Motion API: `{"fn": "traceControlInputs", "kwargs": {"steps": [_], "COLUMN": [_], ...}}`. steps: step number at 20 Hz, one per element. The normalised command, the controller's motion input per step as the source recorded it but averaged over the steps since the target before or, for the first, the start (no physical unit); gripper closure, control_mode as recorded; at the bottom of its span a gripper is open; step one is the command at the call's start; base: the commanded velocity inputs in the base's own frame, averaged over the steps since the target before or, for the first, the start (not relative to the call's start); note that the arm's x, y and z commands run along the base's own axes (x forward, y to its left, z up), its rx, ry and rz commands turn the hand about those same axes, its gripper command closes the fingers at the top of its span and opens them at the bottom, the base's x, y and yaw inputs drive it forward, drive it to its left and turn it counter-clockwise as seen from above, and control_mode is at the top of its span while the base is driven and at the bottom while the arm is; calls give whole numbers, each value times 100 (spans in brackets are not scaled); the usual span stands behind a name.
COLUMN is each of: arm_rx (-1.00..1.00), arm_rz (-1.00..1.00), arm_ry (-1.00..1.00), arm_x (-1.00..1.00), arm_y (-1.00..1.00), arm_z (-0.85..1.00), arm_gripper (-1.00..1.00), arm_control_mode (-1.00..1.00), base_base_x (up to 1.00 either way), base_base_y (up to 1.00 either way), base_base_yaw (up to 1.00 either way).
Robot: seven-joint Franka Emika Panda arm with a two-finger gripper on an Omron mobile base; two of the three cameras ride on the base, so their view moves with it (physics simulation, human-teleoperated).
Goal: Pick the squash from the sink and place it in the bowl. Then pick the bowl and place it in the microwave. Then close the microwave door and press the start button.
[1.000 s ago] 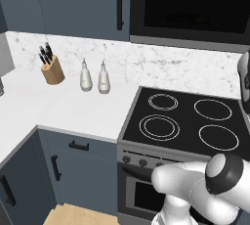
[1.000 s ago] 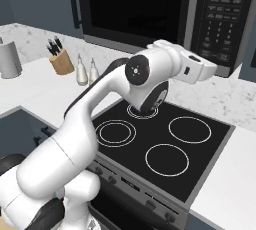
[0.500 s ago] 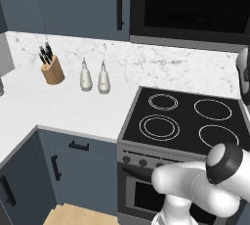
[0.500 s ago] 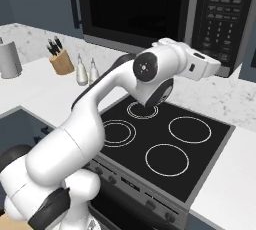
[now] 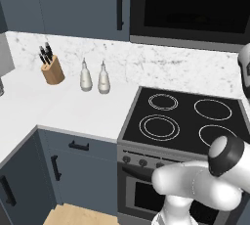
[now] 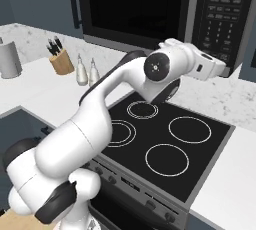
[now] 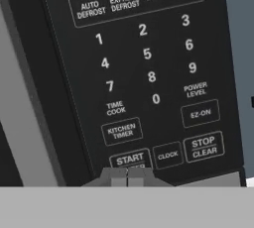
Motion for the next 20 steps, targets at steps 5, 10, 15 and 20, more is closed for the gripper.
{"fn": "traceControlInputs", "kwargs": {"steps": [5,10,15,20], "arm_rx": [4,4,5,5], "arm_rz": [4,4,4,5], "arm_ry": [0,0,0,1], "arm_x": [12,14,21,59], "arm_y": [-10,-7,-10,-13], "arm_z": [-9,-5,-14,-24], "arm_gripper": [100,100,100,100], "arm_control_mode": [-100,-100,-100,-100], "base_base_x": [0,0,0,0], "base_base_y": [0,0,0,0], "base_base_yaw": [0,0,0,0]}}
